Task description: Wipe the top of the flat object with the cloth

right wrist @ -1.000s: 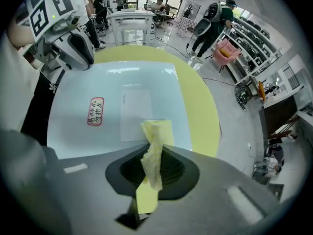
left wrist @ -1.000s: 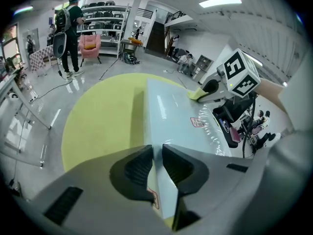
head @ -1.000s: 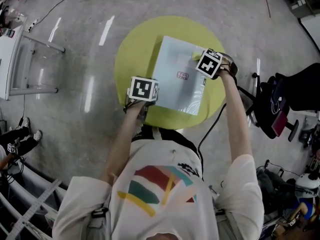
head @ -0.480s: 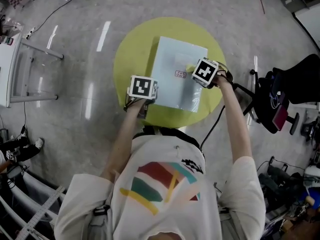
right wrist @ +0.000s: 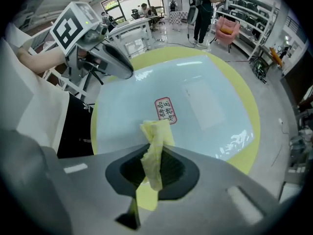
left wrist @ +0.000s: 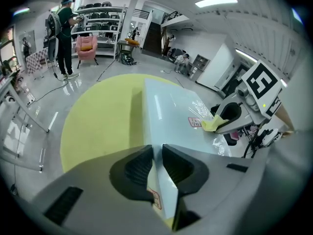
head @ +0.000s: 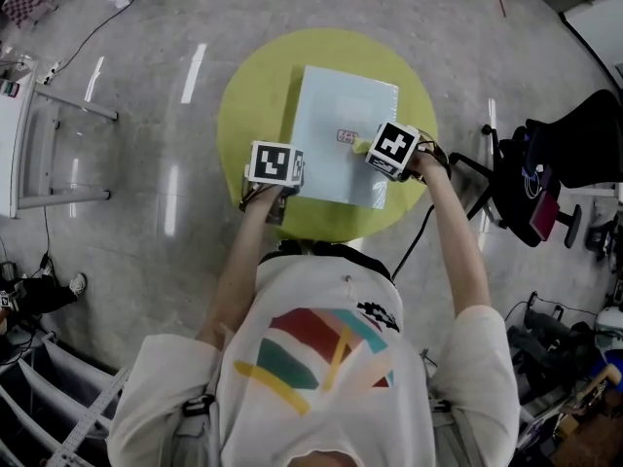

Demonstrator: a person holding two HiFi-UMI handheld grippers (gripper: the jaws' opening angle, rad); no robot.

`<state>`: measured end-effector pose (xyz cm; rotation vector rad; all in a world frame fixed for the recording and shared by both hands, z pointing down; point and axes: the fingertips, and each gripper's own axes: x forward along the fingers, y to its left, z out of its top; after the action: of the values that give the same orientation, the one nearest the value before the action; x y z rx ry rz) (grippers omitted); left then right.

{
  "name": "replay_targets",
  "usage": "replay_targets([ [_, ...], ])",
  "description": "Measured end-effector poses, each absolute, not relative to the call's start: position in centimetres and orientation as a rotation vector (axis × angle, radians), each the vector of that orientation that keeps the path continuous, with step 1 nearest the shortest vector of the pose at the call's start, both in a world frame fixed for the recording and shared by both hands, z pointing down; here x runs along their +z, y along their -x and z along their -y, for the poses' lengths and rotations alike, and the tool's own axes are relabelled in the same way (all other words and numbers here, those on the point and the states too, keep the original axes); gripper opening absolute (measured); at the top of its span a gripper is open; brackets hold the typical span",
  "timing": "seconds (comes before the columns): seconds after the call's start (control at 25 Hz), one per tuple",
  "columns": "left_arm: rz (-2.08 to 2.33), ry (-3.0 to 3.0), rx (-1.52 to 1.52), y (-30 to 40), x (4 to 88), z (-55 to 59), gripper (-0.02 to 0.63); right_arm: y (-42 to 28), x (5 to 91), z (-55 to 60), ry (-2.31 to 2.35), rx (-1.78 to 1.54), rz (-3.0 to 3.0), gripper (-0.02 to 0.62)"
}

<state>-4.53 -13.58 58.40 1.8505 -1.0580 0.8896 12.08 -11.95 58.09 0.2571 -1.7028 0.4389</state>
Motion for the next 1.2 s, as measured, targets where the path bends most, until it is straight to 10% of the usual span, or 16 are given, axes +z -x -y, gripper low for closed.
replay_targets([
  [1.2, 1.036, -1.855, 0.866, 4.3, 58.2, 13.5, 0.074, -9.1, 57.5, -0.9, -0.264, 0.396, 1.725, 0.026],
])
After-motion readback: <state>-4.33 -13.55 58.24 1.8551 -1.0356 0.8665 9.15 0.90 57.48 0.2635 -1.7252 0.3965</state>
